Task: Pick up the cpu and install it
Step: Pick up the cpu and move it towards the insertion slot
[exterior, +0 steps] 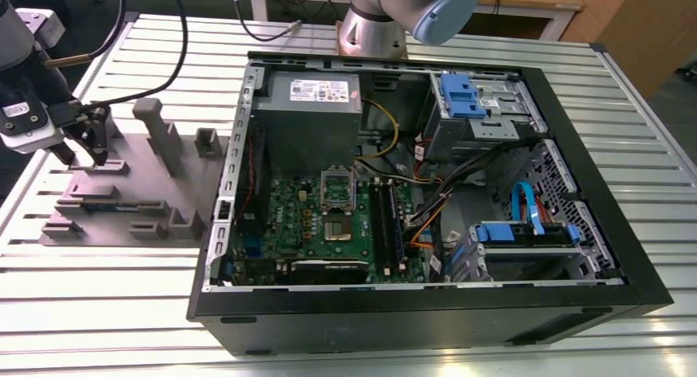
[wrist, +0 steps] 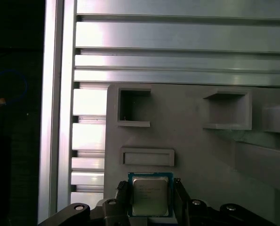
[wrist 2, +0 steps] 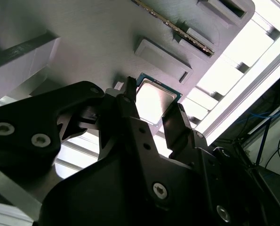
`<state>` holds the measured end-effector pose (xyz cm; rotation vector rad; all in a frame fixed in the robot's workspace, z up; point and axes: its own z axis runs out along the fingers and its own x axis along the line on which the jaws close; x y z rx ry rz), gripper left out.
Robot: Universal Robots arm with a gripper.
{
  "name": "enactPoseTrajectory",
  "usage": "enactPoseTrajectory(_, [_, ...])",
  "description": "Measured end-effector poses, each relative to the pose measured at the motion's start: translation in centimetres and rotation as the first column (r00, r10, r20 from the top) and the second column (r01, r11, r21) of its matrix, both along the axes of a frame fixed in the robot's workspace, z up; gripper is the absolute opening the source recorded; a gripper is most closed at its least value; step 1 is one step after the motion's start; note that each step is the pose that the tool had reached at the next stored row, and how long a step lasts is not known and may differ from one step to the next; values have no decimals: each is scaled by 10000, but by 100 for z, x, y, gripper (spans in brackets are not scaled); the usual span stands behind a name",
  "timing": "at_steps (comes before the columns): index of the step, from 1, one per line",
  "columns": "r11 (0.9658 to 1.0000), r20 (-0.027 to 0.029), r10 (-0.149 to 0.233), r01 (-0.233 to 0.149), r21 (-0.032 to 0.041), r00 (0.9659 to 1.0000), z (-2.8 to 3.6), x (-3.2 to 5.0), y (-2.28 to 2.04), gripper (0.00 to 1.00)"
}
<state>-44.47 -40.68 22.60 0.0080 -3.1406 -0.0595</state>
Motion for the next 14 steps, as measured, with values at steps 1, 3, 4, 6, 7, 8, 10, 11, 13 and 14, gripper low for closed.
enactPoseTrajectory(1, [10000, 0, 0, 0, -1, 10000, 5, 0, 0, 47])
enactPoseTrajectory(3, [10000, 0, 0, 0, -1, 10000, 14, 0, 0, 47])
enactPoseTrajectory(4, [10000, 0, 0, 0, 0, 10000, 15, 0, 0, 47])
enactPoseTrajectory(6, [10000, 0, 0, 0, 0, 10000, 20, 0, 0, 47])
enactPoseTrajectory(7, [10000, 0, 0, 0, -1, 10000, 23, 0, 0, 47])
enactPoseTrajectory(8, [10000, 1, 0, 0, 0, 10000, 24, 0, 0, 47])
enactPoseTrajectory(10, [10000, 0, 0, 0, 0, 10000, 29, 0, 0, 47])
enactPoseTrajectory(11, [10000, 0, 0, 0, 0, 10000, 32, 0, 0, 47])
enactPoseTrajectory(13, [10000, 0, 0, 0, 0, 10000, 36, 0, 0, 47])
enactPoseTrajectory(14, [10000, 0, 0, 0, 0, 10000, 38, 0, 0, 47])
